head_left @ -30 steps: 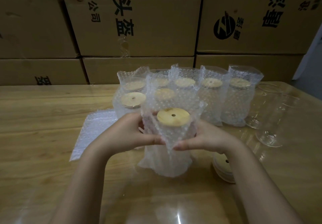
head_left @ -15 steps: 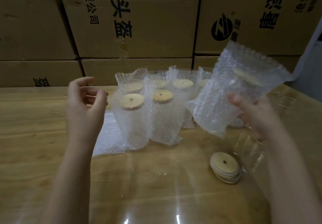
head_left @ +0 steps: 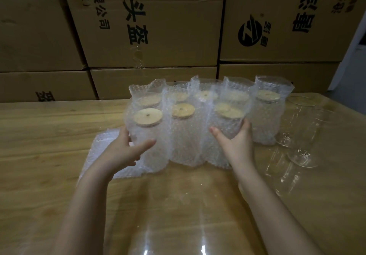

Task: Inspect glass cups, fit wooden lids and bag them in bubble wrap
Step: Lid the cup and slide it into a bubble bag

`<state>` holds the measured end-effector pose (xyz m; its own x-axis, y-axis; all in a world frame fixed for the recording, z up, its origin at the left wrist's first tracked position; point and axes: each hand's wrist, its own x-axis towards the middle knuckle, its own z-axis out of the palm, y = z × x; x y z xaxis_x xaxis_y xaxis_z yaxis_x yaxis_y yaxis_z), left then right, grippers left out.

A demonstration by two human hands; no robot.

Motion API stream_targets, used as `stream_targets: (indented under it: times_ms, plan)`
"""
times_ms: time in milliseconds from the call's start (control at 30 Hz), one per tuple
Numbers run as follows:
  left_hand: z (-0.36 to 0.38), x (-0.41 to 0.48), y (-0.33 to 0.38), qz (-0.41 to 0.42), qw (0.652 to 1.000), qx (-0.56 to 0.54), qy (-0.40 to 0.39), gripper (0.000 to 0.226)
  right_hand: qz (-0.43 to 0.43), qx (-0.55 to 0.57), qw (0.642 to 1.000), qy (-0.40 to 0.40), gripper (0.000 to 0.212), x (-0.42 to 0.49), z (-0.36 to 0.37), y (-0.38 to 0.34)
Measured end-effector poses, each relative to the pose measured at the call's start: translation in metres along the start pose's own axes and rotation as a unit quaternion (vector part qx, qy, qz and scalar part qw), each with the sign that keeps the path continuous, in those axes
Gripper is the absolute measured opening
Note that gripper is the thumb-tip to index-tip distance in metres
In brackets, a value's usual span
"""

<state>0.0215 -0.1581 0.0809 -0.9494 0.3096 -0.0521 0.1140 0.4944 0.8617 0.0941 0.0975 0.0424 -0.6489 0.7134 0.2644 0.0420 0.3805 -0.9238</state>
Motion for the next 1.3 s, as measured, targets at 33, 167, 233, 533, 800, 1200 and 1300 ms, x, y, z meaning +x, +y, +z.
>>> stream_targets:
  times_ms: [33, 167, 233, 533, 800, 1200, 1300]
  plan:
    - [0.002, 0.003, -0.004, 0.0, 1.0, 0.003, 0.004, 0.071, -0.006, -0.004, 1.0, -0.019, 0.095, -0.001, 0.002, 0.0]
    - [0.003, 0.011, -0.014, -0.002, 1.0, 0.001, 0.017, 0.065, 0.019, 0.007, 0.995, -0.101, 0.097, 0.005, -0.002, 0.002]
    - [0.002, 0.013, -0.017, -0.012, 1.0, -0.007, 0.011, 0.064, 0.054, 0.036, 0.988, -0.14, 0.099, 0.009, -0.01, 0.004]
    - [0.012, 0.017, -0.023, -0.047, 0.997, -0.048, -0.024, 0.073, 0.13, 0.019, 0.953, -0.275, 0.087, 0.012, -0.026, 0.009]
    - [0.01, 0.021, -0.029, -0.023, 0.995, -0.095, -0.015, 0.062, 0.074, 0.055, 0.976, -0.196, 0.063, 0.009, -0.007, 0.018]
    - [0.008, 0.02, -0.028, -0.012, 0.994, -0.108, -0.012, 0.058, 0.039, 0.061, 0.981, -0.182, 0.04, 0.011, -0.005, 0.029]
    - [0.008, 0.02, -0.028, -0.015, 0.993, -0.117, -0.012, 0.058, 0.033, 0.06, 0.982, -0.174, 0.034, 0.009, -0.003, 0.029]
